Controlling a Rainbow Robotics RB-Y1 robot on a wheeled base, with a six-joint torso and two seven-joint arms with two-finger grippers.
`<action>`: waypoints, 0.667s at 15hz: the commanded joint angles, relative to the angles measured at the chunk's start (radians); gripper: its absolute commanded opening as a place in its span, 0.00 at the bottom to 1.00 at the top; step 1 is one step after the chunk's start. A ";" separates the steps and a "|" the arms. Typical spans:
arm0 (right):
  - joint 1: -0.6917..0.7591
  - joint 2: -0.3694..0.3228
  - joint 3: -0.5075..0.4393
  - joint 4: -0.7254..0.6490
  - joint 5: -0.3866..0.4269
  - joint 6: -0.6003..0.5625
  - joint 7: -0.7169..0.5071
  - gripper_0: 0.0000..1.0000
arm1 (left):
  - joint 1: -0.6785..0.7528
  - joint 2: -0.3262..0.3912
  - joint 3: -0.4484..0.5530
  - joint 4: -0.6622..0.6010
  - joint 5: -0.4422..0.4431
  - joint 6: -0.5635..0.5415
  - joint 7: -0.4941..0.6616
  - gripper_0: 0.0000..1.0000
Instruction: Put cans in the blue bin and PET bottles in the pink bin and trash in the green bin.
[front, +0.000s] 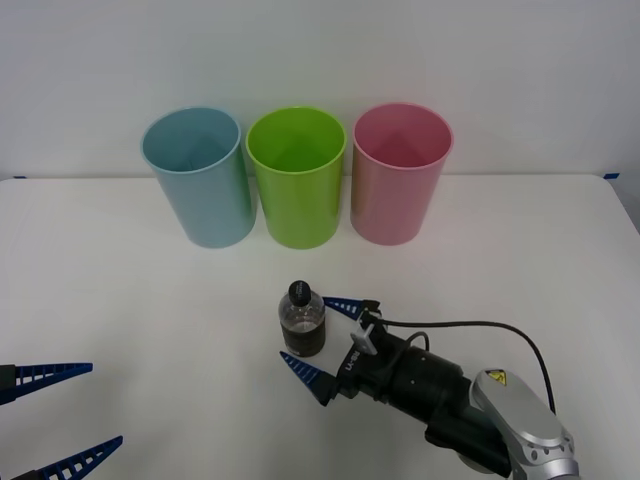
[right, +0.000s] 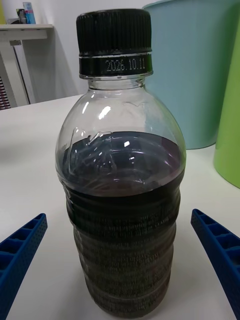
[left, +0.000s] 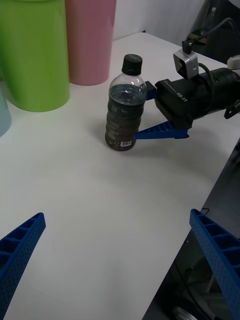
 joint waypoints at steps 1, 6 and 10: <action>-0.004 0.004 -0.001 0.021 -0.015 0.000 0.011 1.00 | 0.000 0.000 0.000 0.000 0.000 0.000 0.000 1.00; -0.005 0.023 0.001 0.039 -0.035 0.000 0.031 1.00 | 0.000 0.000 0.000 0.000 0.000 0.000 0.000 1.00; -0.017 0.024 0.001 0.039 -0.046 0.000 0.035 1.00 | 0.000 0.000 0.000 0.000 0.000 0.000 0.000 1.00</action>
